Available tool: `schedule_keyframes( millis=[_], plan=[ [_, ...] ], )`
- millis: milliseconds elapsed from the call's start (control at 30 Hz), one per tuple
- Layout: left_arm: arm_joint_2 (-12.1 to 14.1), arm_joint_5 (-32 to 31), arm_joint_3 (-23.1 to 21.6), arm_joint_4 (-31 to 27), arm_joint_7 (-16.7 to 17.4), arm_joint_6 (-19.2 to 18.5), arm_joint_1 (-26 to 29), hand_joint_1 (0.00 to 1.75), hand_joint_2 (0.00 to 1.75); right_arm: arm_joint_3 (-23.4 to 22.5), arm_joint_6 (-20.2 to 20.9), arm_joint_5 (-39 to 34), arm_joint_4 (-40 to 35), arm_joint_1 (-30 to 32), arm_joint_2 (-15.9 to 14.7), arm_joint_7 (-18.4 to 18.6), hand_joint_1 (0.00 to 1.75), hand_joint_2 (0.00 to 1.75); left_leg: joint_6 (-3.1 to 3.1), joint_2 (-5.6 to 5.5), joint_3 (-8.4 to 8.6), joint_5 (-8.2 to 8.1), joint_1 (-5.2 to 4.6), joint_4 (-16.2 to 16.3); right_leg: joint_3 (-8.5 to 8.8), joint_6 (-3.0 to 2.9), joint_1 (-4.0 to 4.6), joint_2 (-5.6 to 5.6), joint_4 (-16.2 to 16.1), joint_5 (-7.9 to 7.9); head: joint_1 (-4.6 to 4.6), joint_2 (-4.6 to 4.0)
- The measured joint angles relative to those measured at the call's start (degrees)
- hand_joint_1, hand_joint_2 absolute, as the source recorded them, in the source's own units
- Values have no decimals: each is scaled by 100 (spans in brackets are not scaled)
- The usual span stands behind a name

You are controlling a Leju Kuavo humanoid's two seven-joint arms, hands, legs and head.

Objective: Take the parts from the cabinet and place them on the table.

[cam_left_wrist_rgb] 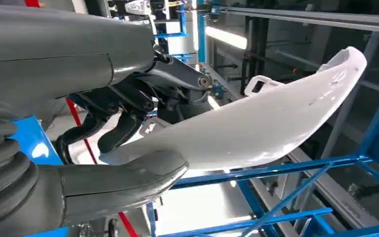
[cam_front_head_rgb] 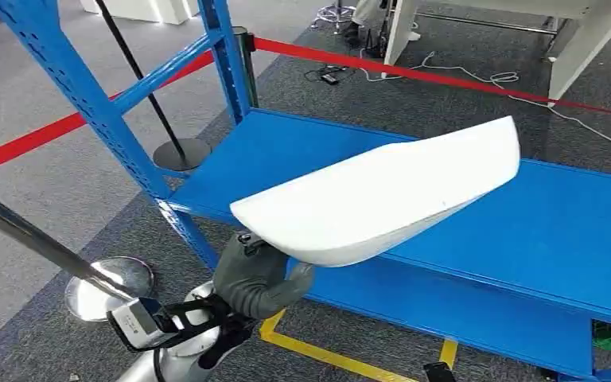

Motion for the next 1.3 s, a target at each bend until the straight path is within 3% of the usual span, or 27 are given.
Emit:
schedule_keyframes(
  millis=[167,267,367,433,467,500,600,633,667,700,767,800,833,933,1000,1100,1133,1167,1200,1267,1300],
  plan=[
    [2,241,39,0,0,-35,48,162,175,-7,-8,-85,0,2,0,61,0,175,29,0,-1,-15,-32,12,0,20,-37,0,-1,1,0,0],
    [2,378,66,0,0,-122,58,162,175,-9,-306,-98,0,2,0,337,0,175,63,0,-10,-36,-55,37,4,58,-59,1,-2,-3,-2,0],
    [0,396,68,0,0,-155,57,162,175,-20,-345,-114,0,-1,-2,415,0,175,117,0,-18,-41,-78,46,25,115,-82,7,-59,16,-4,0],
    [-20,409,68,0,0,-173,58,162,175,-22,-345,-114,0,1,-2,459,0,175,186,11,55,39,3,-98,28,154,-72,4,-89,3,0,0],
    [-17,409,68,0,0,-177,53,162,175,-22,-345,-111,0,4,-7,466,0,175,198,22,91,44,-7,-121,22,151,-58,-18,-24,-53,7,0],
    [-17,413,68,0,2,-179,45,162,175,-24,-345,-111,0,-1,-9,480,0,175,220,25,103,49,8,-142,-44,144,-42,-25,147,-173,15,0],
    [-13,413,68,2,0,-184,56,162,175,-24,-345,-111,0,0,-26,505,0,175,229,35,106,34,12,-139,-684,168,-40,-33,1453,-753,41,0],
    [-13,413,68,4,2,-184,58,162,175,-26,-345,-111,0,14,-28,507,0,175,223,33,111,28,13,-138,-808,179,-39,-33,1680,-783,48,0],
    [-13,413,68,4,0,-184,61,162,175,-28,-345,-111,0,19,-31,507,0,175,206,28,122,17,21,-136,-783,185,-42,-36,1594,-662,41,0],
    [-13,413,68,4,2,-184,64,162,175,-28,-345,-111,0,13,-37,507,0,175,178,21,141,1,36,-131,-619,192,-45,-40,1242,-427,46,0],
    [-13,413,68,4,0,-184,62,162,175,-28,-345,-111,0,3,-48,507,0,175,83,16,177,-65,86,-68,-78,242,-76,-61,179,83,46,0],
    [-13,413,68,4,2,-184,63,162,175,-28,-341,-111,2,-9,-46,507,0,175,26,15,164,-99,70,-37,1,249,-43,-21,55,-60,52,0],
    [-13,417,68,4,2,-186,58,162,175,-28,-341,-111,2,-10,-39,507,0,175,-12,6,146,-120,54,24,25,117,-44,27,21,-15,55,0],
    [-7,420,70,4,0,-188,57,162,175,-33,-343,-114,2,1,-50,516,0,175,-80,5,151,-96,73,-22,-35,-38,-7,27,98,-44,24,0],
    [-7,426,72,4,0,-188,53,162,175,-35,-343,-114,0,-4,-50,516,0,175,-123,43,83,-255,78,146,-19,-125,-22,23,83,-39,2,0],
    [0,428,72,4,0,-188,58,162,175,-35,-343,-111,0,5,-50,514,0,175,-133,45,-601,-890,59,1506,-22,-174,0,-11,83,-55,-13,0],
    [4,428,72,4,0,-188,62,162,175,-35,-345,-111,0,8,-52,518,0,175,-119,46,-776,-952,57,1818,-21,-178,12,-13,84,-58,-15,0],
    [4,446,72,4,0,-197,68,162,175,-35,-356,-92,0,6,-52,560,0,175,-98,46,-801,-864,55,1827,-14,-182,20,-11,84,-60,-13,0],
    [4,466,72,4,0,-216,67,162,175,-35,-385,-57,0,3,-52,625,0,175,-65,45,-720,-663,47,1620,-7,-183,32,-6,84,-61,-15,0],
    [0,498,64,4,0,-245,58,162,175,-35,-433,-39,0,-1,-52,758,0,175,36,46,-256,-114,7,643,19,-174,43,13,83,-67,-15,0],
    [0,505,57,4,0,-258,46,162,175,-35,-448,-26,0,0,-52,809,0,175,95,48,-67,13,-21,259,20,-165,40,14,80,-70,-15,0]
  ],
)
